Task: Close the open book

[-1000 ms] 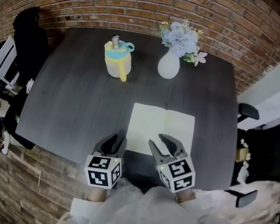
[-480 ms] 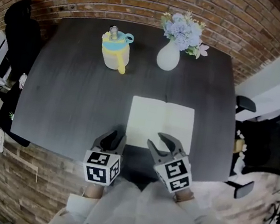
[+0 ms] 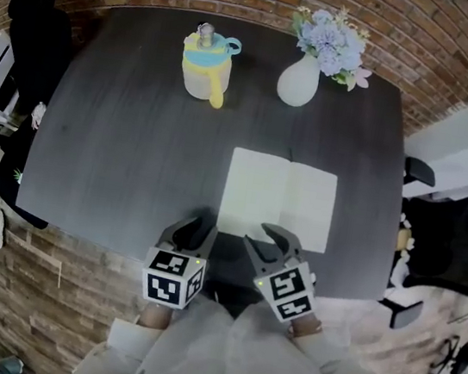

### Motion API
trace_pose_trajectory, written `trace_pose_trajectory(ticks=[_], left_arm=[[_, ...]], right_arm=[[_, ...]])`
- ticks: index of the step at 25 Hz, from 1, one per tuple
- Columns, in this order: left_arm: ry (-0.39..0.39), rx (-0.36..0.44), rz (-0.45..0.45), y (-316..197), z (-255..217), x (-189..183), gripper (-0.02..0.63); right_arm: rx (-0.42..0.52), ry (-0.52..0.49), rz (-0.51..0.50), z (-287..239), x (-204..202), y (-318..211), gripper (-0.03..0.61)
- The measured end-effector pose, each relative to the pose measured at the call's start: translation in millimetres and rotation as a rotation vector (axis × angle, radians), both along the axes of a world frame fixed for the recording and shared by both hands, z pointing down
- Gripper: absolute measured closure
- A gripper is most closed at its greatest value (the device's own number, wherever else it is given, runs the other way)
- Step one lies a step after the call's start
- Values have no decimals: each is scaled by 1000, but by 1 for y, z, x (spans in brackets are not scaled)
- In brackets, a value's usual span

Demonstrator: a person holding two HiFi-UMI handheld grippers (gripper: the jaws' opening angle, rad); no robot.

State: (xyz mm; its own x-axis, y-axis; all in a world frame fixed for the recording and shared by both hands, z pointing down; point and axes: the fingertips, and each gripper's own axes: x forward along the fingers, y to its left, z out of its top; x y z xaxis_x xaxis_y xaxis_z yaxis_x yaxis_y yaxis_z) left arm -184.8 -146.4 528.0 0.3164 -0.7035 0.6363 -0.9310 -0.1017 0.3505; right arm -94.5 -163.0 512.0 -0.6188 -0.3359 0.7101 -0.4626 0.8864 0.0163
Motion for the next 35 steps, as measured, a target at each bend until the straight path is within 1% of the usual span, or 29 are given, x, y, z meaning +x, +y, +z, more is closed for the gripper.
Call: trace_pose_trajectory(ticks=[6, 10, 12, 16, 18, 24, 28, 33, 35], left_arm=[[24, -27, 15, -2, 11, 3, 494], [37, -37, 30, -3, 15, 10, 494], [44, -39, 32, -4, 17, 12, 494], [59, -46, 32, -3, 21, 16, 494], [63, -47, 37, -3, 22, 17, 494], [79, -45, 42, -6, 21, 18, 494], [83, -52, 41, -4, 24, 18, 494], [84, -50, 37, -5, 25, 15, 494], [83, -48, 36, -6, 25, 13, 494]], right_arm=[[6, 105, -50, 18, 3, 6, 446], [36, 165, -98, 40, 6, 12, 440], [62, 205, -130, 48, 7, 13, 436], [164, 332, -232, 58, 11, 9, 426], [193, 370, -273, 61, 10, 9, 423], [191, 418, -353, 70, 6, 10, 420], [209, 433, -376, 69, 7, 10, 419], [267, 472, -394, 68, 7, 5, 419], [266, 474, -396, 69, 7, 7, 420]])
